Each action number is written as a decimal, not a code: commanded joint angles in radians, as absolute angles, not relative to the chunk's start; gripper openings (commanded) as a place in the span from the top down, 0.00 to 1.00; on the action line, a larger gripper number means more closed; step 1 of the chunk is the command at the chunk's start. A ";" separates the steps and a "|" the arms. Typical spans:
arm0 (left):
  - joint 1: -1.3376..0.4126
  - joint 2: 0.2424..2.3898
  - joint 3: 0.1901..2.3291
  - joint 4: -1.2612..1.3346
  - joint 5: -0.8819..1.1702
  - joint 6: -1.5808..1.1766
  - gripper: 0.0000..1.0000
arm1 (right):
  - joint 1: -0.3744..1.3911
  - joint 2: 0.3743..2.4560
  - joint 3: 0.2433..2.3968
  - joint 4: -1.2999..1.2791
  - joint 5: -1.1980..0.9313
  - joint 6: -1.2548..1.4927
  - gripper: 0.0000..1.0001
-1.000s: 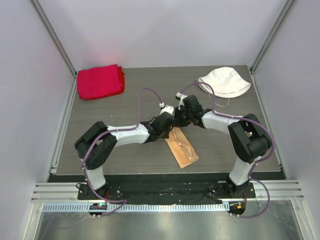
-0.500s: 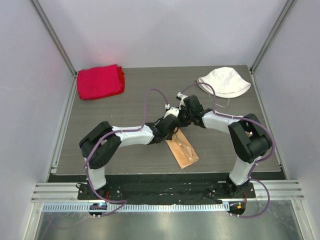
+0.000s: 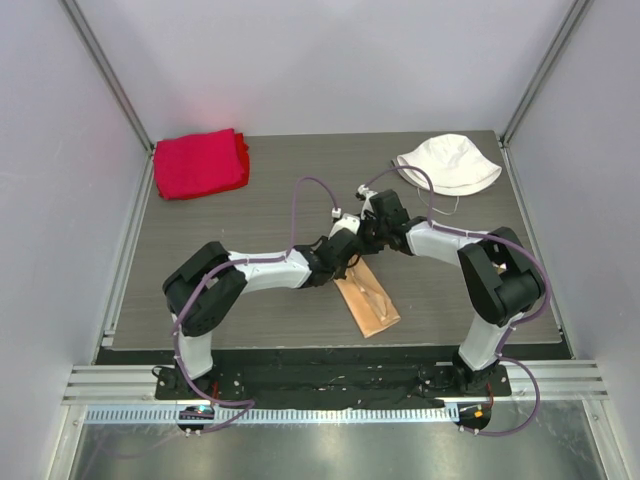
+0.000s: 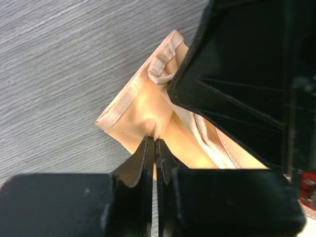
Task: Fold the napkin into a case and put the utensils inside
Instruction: Stuff the top corner of the smaller-rectangle-folded napkin into the folded napkin.
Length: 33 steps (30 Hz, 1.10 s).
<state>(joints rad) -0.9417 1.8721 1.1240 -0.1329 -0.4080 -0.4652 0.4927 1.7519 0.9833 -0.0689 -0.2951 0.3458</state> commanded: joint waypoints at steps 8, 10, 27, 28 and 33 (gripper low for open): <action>-0.871 1.871 1.086 -0.034 -0.333 -0.555 0.96 | 0.488 1.683 0.976 -0.166 -0.376 0.301 0.99; -0.871 1.873 1.085 -0.032 -0.328 -0.560 0.96 | 0.488 1.669 0.959 -0.167 -0.403 0.305 0.99; -0.870 1.818 1.055 -0.003 -0.276 -0.577 0.98 | 0.488 1.696 0.971 -0.239 -0.468 0.255 0.99; -0.870 1.815 1.052 -0.003 -0.276 -0.578 0.98 | 0.488 1.703 0.971 -0.239 -0.489 0.252 0.99; -0.870 1.789 1.017 0.034 -0.275 -0.578 0.99 | 0.508 1.762 1.002 -0.264 -0.480 0.222 0.99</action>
<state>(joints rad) -0.8738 1.8458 1.0481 -0.0204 -0.2825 -0.5686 0.4854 1.7229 0.9634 -0.2329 -0.4591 0.2611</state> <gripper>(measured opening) 0.018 0.027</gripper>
